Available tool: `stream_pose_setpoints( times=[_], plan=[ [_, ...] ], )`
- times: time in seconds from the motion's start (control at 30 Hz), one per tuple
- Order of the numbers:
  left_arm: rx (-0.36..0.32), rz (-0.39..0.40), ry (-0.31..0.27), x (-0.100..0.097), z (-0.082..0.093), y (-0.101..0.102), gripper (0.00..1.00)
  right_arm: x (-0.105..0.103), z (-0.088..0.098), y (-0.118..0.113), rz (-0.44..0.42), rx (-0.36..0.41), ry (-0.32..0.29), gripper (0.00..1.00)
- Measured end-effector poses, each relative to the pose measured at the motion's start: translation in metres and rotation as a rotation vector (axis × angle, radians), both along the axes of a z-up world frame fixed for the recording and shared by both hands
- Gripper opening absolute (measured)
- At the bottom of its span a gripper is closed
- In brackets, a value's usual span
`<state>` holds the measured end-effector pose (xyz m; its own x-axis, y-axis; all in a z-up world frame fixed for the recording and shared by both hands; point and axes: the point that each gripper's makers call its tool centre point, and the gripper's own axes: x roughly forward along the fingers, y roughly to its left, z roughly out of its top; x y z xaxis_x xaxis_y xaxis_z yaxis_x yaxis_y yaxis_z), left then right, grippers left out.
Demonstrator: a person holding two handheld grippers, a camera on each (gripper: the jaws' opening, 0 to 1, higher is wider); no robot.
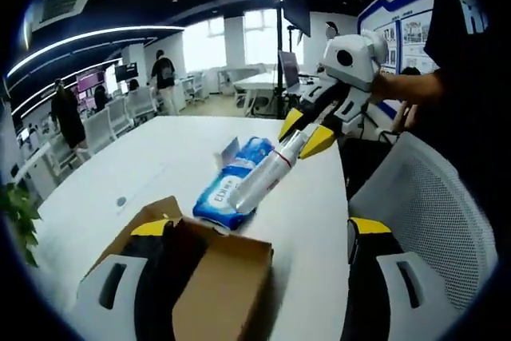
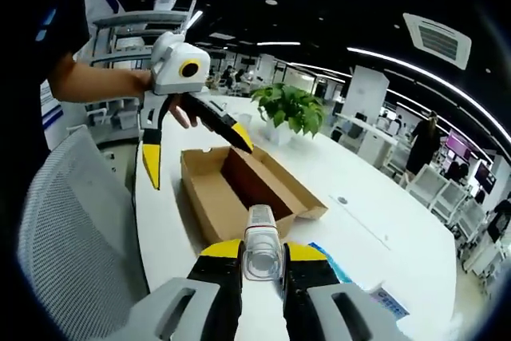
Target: Operate the shoe box by opening the lid, removing the specified soft item, and placing it in the target area until the item is outside and the box remains undamaged.
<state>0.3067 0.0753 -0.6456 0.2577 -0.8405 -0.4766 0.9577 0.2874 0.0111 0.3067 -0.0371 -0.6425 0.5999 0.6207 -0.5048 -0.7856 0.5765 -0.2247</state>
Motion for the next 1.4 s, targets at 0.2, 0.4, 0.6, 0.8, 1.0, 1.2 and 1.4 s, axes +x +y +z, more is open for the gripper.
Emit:
stream_pose_setpoints(
  times=[0.2, 0.4, 0.6, 0.8, 1.0, 1.2, 1.4],
  plan=[
    [-0.021, 0.074, -0.001, 0.002, 0.003, 0.015, 1.00, 0.012, 0.000, -0.016, 0.005, -0.067, -0.002, 0.14],
    [-0.012, 0.123, -0.008, 0.000, 0.001, 0.029, 1.00, 0.024, -0.003, -0.028, 0.034, -0.136, -0.003, 0.14],
    [-0.006, 0.192, -0.029, 0.000, -0.001, 0.047, 1.00, 0.040, 0.003, -0.037, 0.030, -0.144, -0.016, 0.14],
    [-0.020, 0.249, -0.031, -0.005, -0.001, 0.059, 1.00, 0.053, 0.003, -0.046, 0.043, -0.186, -0.022, 0.14],
    [-0.027, 0.294, -0.058, -0.010, 0.000, 0.069, 1.00, 0.067, 0.000, -0.055, 0.077, -0.249, -0.021, 0.14],
    [-0.055, 0.346, -0.094, -0.013, 0.007, 0.073, 1.00, 0.082, -0.003, -0.064, 0.087, -0.295, -0.015, 0.14],
    [-0.065, 0.399, -0.084, -0.018, 0.007, 0.079, 1.00, 0.096, -0.012, -0.073, 0.089, -0.343, 0.008, 0.14]
  ],
)
